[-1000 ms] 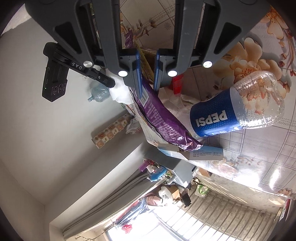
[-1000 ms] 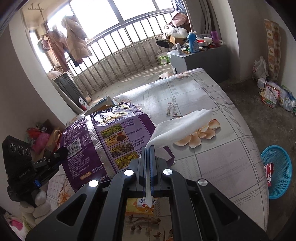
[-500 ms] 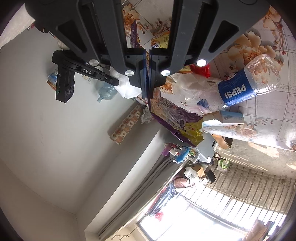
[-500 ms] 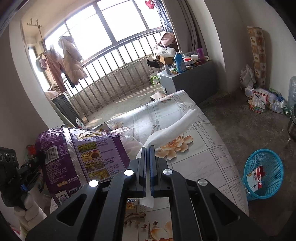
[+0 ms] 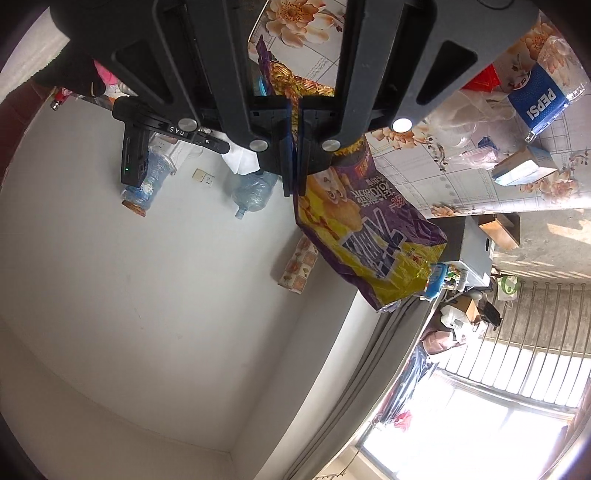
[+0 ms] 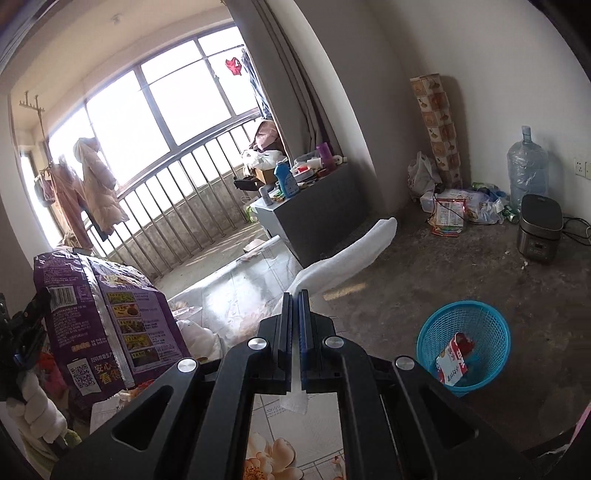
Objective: Collect trash
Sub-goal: 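Carry the tissue and the purple snack bag over the blue wastebasket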
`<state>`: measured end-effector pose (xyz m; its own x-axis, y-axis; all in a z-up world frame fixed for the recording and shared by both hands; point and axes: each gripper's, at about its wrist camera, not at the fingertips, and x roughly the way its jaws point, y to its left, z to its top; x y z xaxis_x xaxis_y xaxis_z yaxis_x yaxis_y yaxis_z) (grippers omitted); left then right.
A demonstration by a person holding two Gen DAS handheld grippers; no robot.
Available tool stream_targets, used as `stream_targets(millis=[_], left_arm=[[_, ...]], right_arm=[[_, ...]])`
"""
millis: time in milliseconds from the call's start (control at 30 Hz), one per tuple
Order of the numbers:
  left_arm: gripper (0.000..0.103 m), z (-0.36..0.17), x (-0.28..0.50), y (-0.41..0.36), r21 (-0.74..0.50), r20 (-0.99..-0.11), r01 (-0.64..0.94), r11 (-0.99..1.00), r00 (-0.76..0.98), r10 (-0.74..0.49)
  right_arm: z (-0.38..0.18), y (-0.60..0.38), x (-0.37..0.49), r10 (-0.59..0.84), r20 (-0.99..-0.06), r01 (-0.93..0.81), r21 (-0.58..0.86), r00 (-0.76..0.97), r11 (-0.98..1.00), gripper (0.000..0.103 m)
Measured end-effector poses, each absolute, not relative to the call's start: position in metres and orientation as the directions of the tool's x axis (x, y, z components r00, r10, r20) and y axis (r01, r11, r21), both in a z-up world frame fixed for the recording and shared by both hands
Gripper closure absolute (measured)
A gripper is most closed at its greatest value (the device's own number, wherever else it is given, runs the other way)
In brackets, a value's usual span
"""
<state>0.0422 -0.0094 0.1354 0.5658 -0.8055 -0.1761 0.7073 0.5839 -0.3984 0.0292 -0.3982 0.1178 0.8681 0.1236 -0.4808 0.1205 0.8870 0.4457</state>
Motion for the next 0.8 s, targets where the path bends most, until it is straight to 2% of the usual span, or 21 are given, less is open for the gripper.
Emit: stream_targets(millis=[133,367,567,800], left_arm=[[0.103,0.139,0.058,-0.062,-0.408,-0.189,0.766,0.496,0.461,-0.867],[0.103,0.123,0.084,-0.18,-0.432,-0.3,0.821,0.374,0.261,-0.918],[0.103,0.089,0.103,-0.291,-0.394,-0.423,0.867,0.305,0.123,-0.898],[0.103,0.024,0.142,-0.407,-0.396,-0.563,0.874,0.282,0.012,-0.826]], right_arm=[[0.111,-0.433,0.012,0.042,-0.485,0.208,0.449,0.874,0.869,0.1],[0.073,-0.491,-0.004,-0.041,-0.521,0.347,0.504,0.852,0.791,0.1],[0.019,-0.537,0.0,-0.071,-0.585,0.456,0.545,0.808,0.704,0.1],[-0.037,-0.588,0.004,-0.11,-0.637,0.562,0.57,0.763,0.599,0.1]])
